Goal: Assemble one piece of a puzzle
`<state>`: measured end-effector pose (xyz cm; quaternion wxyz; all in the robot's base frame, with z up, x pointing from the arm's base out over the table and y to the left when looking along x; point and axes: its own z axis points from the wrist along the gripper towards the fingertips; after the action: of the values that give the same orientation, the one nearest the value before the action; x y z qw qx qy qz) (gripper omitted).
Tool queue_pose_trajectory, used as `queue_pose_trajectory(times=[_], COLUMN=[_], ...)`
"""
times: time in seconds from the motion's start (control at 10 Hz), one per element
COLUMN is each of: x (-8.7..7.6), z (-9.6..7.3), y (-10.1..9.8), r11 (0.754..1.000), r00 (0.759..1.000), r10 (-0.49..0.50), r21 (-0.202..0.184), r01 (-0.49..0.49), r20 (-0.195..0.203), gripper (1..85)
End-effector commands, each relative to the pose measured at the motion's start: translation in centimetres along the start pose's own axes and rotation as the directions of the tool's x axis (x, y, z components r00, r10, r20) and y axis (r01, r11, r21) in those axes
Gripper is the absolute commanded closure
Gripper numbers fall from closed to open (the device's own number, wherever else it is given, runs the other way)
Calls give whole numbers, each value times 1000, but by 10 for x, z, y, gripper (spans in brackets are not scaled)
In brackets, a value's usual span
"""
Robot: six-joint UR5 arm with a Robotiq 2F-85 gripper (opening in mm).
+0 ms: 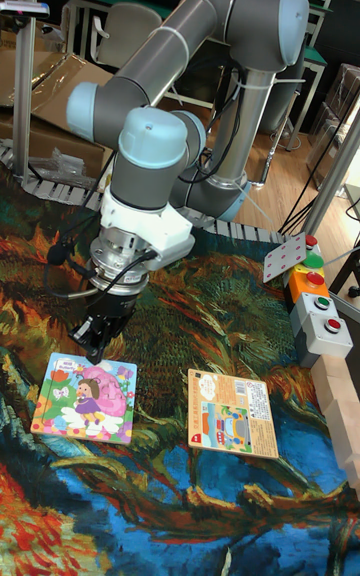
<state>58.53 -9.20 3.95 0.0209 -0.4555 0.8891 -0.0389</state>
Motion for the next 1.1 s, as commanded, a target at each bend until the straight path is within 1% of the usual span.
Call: queue_pose_trajectory(times=[0.0,0.3,0.4,0.6,0.8,1.0], x=[-9,-19,-20,-17,-19,-27], z=[0,7,8,12,16,19], y=[-10,-13,-16,-27,-28,-30], r11=[1000,1000,1000,998,997,996], r00=[1000,1000,999,999,999,998], r10=[-15,-9,-13,-46,-51,-63], r21=[24,15,20,50,51,58], r01=[14,9,12,45,50,61], r20=[24,29,30,18,14,27], gripper=[843,843,843,843,843,843])
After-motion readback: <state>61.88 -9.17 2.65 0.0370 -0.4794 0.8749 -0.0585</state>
